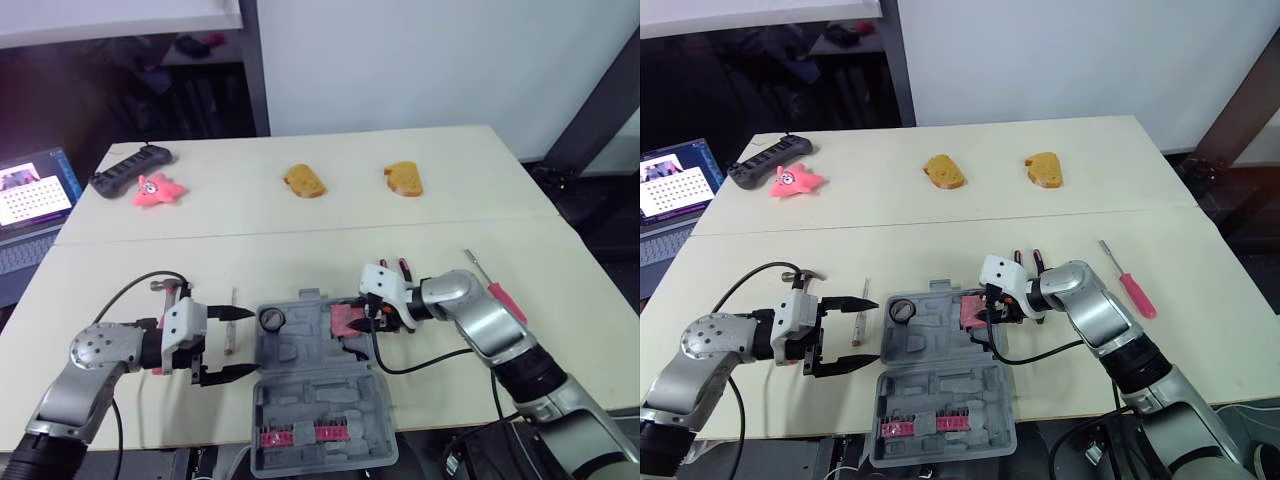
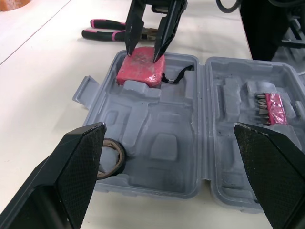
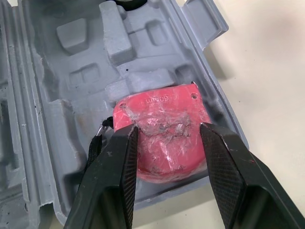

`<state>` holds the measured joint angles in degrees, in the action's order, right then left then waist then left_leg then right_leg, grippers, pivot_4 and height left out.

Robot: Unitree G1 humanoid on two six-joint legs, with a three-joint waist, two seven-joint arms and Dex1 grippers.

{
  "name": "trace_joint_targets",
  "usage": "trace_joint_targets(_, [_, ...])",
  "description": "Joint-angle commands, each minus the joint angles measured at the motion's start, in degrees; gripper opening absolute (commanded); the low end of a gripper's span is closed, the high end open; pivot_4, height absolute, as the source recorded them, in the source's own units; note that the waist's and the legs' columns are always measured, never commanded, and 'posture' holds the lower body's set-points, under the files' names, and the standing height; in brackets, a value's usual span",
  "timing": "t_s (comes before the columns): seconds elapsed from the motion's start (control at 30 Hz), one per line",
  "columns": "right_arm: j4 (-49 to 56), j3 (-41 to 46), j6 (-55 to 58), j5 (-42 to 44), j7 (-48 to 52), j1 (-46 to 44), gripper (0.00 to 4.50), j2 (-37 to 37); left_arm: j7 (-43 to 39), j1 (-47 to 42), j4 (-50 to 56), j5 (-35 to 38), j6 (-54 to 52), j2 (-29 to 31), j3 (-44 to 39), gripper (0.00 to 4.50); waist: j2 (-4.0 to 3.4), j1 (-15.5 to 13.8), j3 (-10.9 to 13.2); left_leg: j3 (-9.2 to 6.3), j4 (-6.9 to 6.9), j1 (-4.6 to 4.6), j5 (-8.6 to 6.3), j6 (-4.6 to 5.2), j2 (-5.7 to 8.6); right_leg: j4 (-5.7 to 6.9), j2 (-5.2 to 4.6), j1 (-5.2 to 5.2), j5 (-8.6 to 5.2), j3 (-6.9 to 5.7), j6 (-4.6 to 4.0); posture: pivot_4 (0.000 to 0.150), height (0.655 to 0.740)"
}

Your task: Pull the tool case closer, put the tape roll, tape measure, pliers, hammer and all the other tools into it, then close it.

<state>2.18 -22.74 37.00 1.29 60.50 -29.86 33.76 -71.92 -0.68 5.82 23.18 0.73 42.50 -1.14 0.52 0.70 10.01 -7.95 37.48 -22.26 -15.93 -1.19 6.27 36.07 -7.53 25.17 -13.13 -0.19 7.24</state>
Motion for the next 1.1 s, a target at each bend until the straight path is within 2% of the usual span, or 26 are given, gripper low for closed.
trace_joint_targets(0.03, [-4.5,-3.3,4.4,-2.2,-1.0,1.7,2.16,0.5,0.4,0.0,1.9,0.5,0.1,0.4,-1.0,4.50,0.07,-0.1,-0.2,0.00,-0.01,0.05,0.00,0.01,0.00,0.00,0.00,-0.05,0.00,0.00,0.00,0.150,0.7219])
trace_joint_targets(0.2, [-5.7,-6.9,6.5,-3.7,-1.6,3.0,2.16,1.3,0.2,-0.4,1.7,0.4,0.1,0.6,-1.0,4.50,0.30,-0.3,-0.6,-0.01,-0.18,0.86,-0.29,0.49,0.00,-0.21,-0.01,-0.86,-0.02,-0.01,0.02,0.150,0.7219])
trace_joint_targets(0.47, [-6.9,-11.8,10.6,-5.4,-1.5,4.4,2.16,2.2,0.1,-0.9,1.7,0.4,-0.2,0.6,-0.7,4.50,0.38,-0.8,-2.2,-0.05,-0.27,1.12,-0.37,0.60,0.00,-0.55,0.00,-1.12,-0.04,-0.05,0.04,0.150,0.7219])
trace_joint_targets(0.57, [-7.4,-12.1,12.3,-5.2,-1.7,4.7,2.16,1.7,0.1,-0.9,1.9,0.4,-0.4,0.6,-0.7,4.50,0.29,-1.6,-2.6,-0.05,-0.37,1.94,-0.68,0.68,-0.05,-0.82,0.06,-1.89,-0.19,-0.06,0.20,0.150,0.7219])
trace_joint_targets(0.7, [-8.0,-11.8,12.7,-5.3,-2.2,4.6,2.16,1.4,0.1,-1.0,2.0,0.5,-0.5,0.6,-0.6,4.50,0.55,-1.7,-2.8,-0.12,-0.33,2.11,-0.77,0.77,0.00,-0.87,0.05,-2.15,-0.41,-0.05,0.17,0.150,0.7219])
trace_joint_targets(0.8, [-4.1,-6.6,9.3,-1.5,-3.0,4.8,2.16,-0.9,-0.1,-1.1,1.9,0.4,-0.5,0.7,-0.5,4.50,0.58,-1.6,-2.8,-0.13,-0.33,2.11,-0.78,0.78,0.00,-0.86,0.05,-2.13,-0.41,-0.04,0.17,0.150,0.7219])
trace_joint_targets(0.9, [0.5,-2.3,1.4,0.1,-3.6,5.3,2.16,-1.5,-0.1,-1.4,1.9,0.4,-0.7,0.7,-0.4,4.50,0.52,-1.5,-2.8,-0.13,-0.33,1.97,-0.78,0.78,-0.02,-0.85,0.08,-2.00,-0.39,-0.03,0.20,0.150,0.7219])
trace_joint_targets(1.1, [2.8,4.2,-3.7,4.1,-4.0,6.5,2.16,-1.8,0.0,-2.0,1.5,0.3,-1.0,0.5,-0.3,4.50,-0.25,-1.2,-2.1,-0.02,-0.36,1.67,-0.75,0.74,-0.04,-0.73,0.08,-1.79,-0.29,0.05,0.33,0.150,0.7219])
